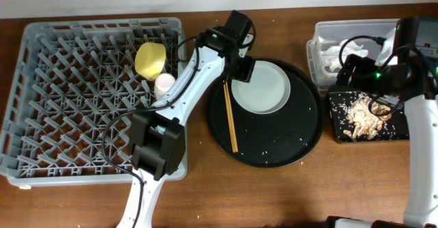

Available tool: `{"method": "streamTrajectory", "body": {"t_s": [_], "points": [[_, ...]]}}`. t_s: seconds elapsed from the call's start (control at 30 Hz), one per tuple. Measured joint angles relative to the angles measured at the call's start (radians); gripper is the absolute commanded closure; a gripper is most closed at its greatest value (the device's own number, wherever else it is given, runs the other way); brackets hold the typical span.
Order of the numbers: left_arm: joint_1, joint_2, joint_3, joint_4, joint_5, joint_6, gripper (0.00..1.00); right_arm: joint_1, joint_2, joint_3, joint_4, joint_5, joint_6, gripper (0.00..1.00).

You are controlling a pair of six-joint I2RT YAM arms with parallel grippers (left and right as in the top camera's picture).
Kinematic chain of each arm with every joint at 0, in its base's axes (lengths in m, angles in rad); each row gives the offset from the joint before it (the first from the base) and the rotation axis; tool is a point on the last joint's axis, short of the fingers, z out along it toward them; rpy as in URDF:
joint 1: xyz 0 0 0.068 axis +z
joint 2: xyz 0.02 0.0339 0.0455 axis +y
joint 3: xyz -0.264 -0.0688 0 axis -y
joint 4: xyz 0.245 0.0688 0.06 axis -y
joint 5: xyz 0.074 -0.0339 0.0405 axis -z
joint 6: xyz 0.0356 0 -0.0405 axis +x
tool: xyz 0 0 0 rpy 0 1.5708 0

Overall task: Sort waste into correct bins and load items into the dishwasher rack
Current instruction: 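Grasp the white plate edge with the left gripper and lift it, then stand the white plate upright in the rack with the left gripper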

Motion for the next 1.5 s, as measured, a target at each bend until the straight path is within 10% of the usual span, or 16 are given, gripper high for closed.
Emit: {"method": "streamTrajectory", "body": {"t_s": [0.47, 0.77, 0.97, 1.33, 1.5], "points": [[-0.007, 0.097, -0.094, 0.133, -0.1, -0.145, 0.53, 0.0, 0.0, 0.0, -0.01, 0.0, -0.002, 0.01], [-0.018, 0.116, -0.094, 0.05, -0.098, -0.149, 0.99, 0.0, 0.0, 0.0, -0.019, 0.0, -0.002, 0.01], [-0.017, 0.114, -0.057, 0.019, -0.085, -0.161, 0.99, 0.0, 0.0, 0.0, -0.021, 0.0, -0.003, 0.01], [-0.011, 0.148, 0.838, -0.613, -0.344, -0.001, 0.99, 0.0, 0.0, 0.0, -0.023, 0.0, -0.003, 0.01], [0.083, 0.042, 0.904, -0.651, -0.472, 0.109, 0.99, 0.0, 0.0, 0.0, -0.023, 0.0, -0.002, 0.01]]}}
